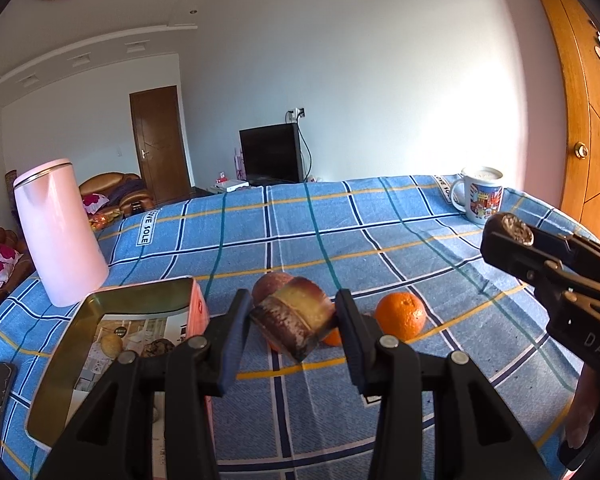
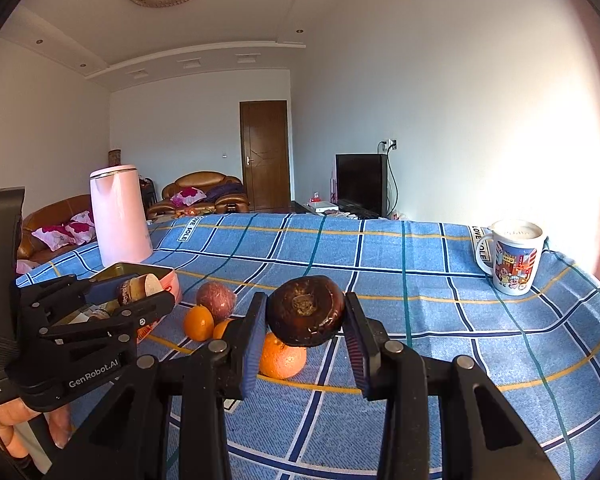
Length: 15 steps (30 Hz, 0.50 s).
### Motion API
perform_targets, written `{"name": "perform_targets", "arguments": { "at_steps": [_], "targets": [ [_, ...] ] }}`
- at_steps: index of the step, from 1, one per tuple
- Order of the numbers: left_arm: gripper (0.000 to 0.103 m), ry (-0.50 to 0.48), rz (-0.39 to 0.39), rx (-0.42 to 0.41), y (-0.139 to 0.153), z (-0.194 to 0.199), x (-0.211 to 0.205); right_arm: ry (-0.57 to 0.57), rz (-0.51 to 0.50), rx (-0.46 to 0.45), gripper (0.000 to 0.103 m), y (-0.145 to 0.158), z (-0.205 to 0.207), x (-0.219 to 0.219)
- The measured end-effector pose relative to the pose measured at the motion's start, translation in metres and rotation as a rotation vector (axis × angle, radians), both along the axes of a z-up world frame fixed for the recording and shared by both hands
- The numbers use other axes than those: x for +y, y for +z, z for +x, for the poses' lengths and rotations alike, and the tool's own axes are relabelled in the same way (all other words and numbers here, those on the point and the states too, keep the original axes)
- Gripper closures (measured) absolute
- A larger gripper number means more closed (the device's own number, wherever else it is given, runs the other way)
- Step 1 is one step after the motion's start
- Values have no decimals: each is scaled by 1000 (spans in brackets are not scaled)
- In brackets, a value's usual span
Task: Organize fruits
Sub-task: 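Carry the tuber and mangosteen over the tin box and lower them inside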
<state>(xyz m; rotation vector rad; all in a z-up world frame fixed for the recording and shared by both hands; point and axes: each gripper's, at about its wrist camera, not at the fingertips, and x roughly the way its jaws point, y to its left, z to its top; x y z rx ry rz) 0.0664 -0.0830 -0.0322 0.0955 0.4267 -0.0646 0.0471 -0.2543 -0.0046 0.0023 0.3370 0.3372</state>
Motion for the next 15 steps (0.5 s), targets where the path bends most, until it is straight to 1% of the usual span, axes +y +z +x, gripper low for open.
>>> {"name": "perform_targets", "arguments": {
  "at_steps": [10, 15],
  "targets": [
    [58, 8, 7, -63, 4, -11, 0, -2, -4, -64, 64, 5, -12, 1],
    [58, 8, 8, -77, 6, -15, 1, -10, -5, -90, 64, 7, -18, 1]
  ]
}}
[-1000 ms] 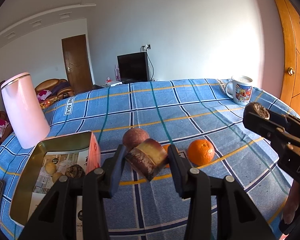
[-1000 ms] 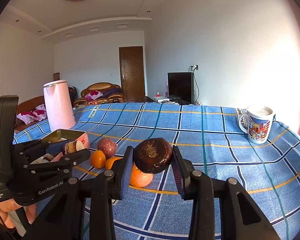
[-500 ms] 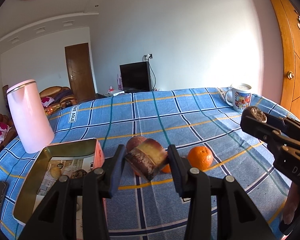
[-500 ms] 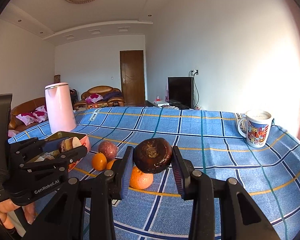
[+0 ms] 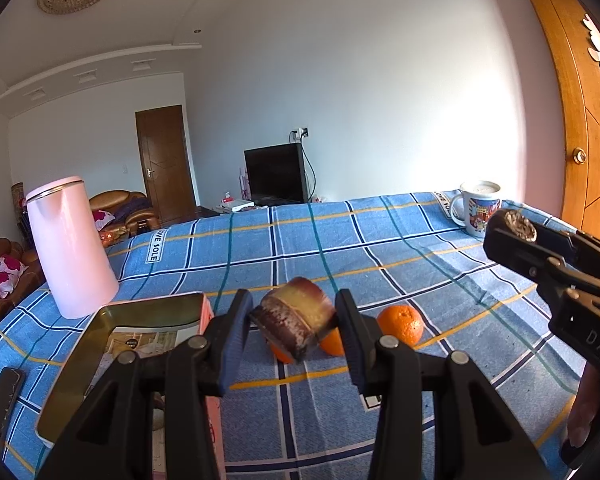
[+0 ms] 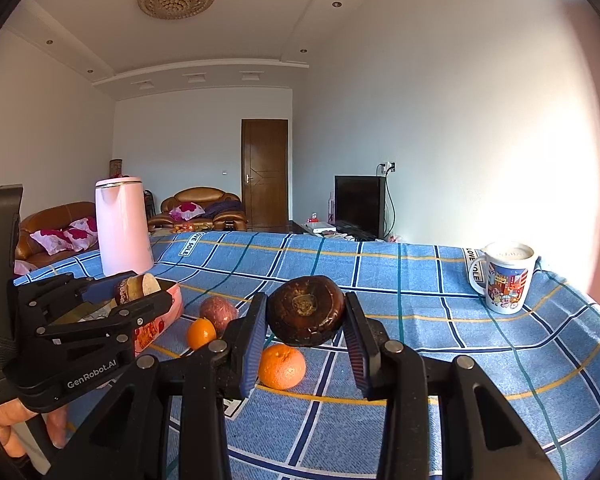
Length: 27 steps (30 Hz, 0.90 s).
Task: Organize fruits
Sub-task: 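Carry the tuber and mangosteen over the tin box and lower them inside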
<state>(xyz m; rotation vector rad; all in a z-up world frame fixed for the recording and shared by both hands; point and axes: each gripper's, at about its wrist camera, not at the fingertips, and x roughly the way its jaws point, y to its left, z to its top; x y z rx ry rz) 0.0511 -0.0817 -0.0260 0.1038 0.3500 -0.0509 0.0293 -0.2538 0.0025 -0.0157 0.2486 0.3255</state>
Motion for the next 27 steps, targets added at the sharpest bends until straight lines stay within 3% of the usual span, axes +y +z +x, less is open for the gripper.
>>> {"name": "perform_targets", "arguments": {
  "at_steps": [5, 15, 27],
  "targets": [
    [58, -2, -4, -2, 1, -2, 3, -1, -11, -35, 64, 2, -6, 2],
    [58, 21, -33, 1, 2, -7, 27, 38, -37, -1, 64, 5, 1, 20],
    [58, 158, -89, 40, 7, -4, 105, 216, -70, 27, 64, 25, 19, 98]
  ]
}}
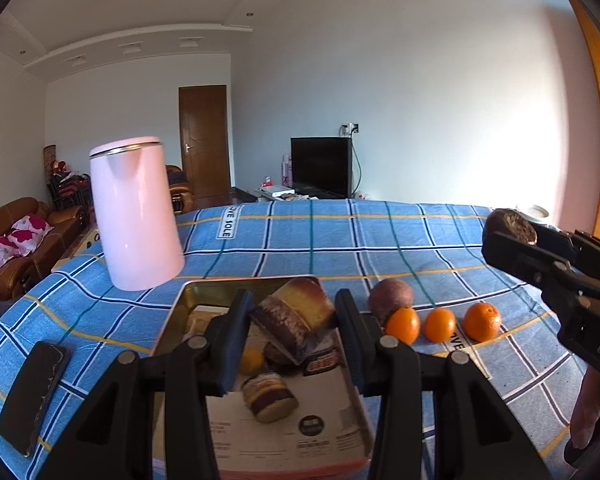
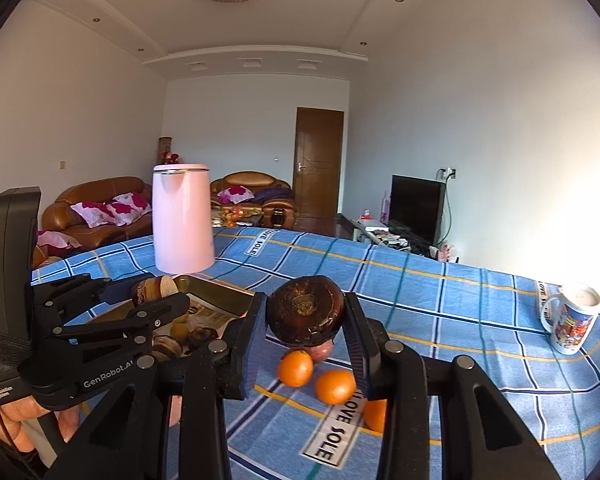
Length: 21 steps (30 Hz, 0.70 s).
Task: Organize fruits
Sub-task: 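Carry the tuber and mangosteen over the tin box and lower them inside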
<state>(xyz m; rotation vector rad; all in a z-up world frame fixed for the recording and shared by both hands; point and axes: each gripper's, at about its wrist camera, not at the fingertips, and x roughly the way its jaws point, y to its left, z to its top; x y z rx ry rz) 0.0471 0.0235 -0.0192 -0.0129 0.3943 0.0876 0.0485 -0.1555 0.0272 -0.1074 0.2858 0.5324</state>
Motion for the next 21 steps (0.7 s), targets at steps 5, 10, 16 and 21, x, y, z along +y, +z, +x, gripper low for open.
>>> {"name": "perform_targets", "arguments": {
  "at_steps": [5, 10, 16, 21],
  "targets": [
    [58, 57, -33, 33, -4, -2, 37, 93, -21, 34, 64, -6, 0, 38],
    [58, 77, -65, 82, -12, -1, 62, 167, -72, 86, 64, -17, -3, 74],
    [58, 67, -86, 156, -23, 9, 75, 210, -152, 188, 64, -37, 9, 106],
    [58, 61, -90, 186, -28, 13, 77, 200, -244, 273, 64, -54, 21, 126]
  ]
}}
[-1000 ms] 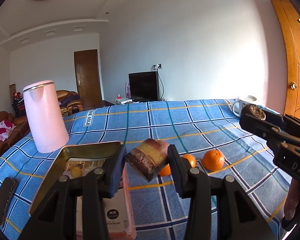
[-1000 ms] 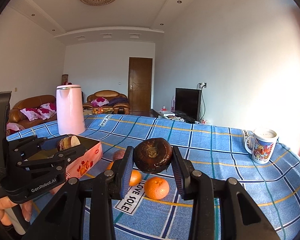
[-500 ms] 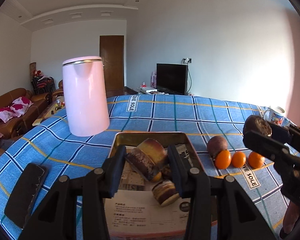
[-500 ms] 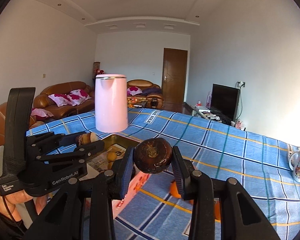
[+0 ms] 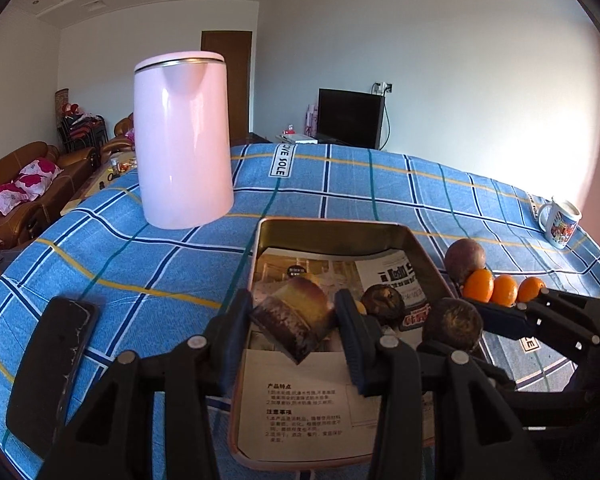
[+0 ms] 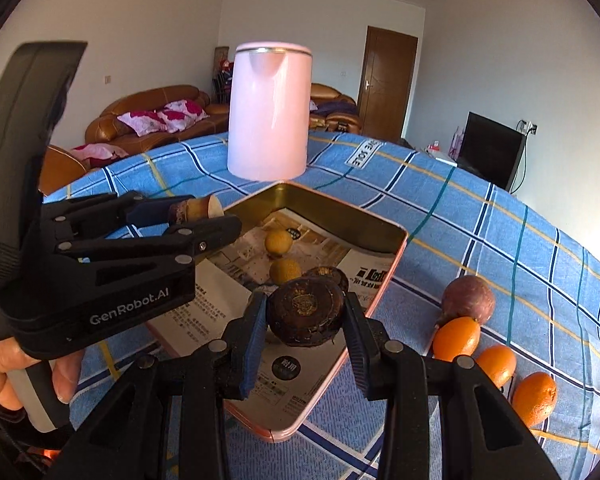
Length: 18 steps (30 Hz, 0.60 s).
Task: Organize fruits
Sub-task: 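Carry the tuber and mangosteen over the tin box and lower them inside, then grasp a large orange with the right tool while the left tool grasps an orange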
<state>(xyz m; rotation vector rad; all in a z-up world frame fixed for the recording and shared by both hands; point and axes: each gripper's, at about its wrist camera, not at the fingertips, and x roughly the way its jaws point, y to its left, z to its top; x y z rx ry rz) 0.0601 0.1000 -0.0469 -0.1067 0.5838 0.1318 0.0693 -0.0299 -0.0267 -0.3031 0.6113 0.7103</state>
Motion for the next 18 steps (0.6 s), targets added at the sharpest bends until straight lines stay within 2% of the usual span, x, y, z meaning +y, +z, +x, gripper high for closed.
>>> {"name": "perform_targets", "arguments": {
  "at_steps": [6, 8, 10, 13, 18],
  "targets": [
    [58, 11, 11, 18, -2, 2, -1, 15, -18, 48, 63, -6, 1, 7],
    [57, 14, 15, 18, -2, 1, -2, 15, -11, 50, 60, -5, 0, 6],
    [51, 3, 22, 8, 2, -1, -7, 23, 10, 48, 52, -2, -2, 2],
    [38, -1, 39, -19, 10, -4, -17, 3, 31, 15, 43, 4, -7, -14],
    [36, -50, 43, -45, 18, -6, -43, -88, 82, -15, 42, 19, -2, -66]
  ]
}}
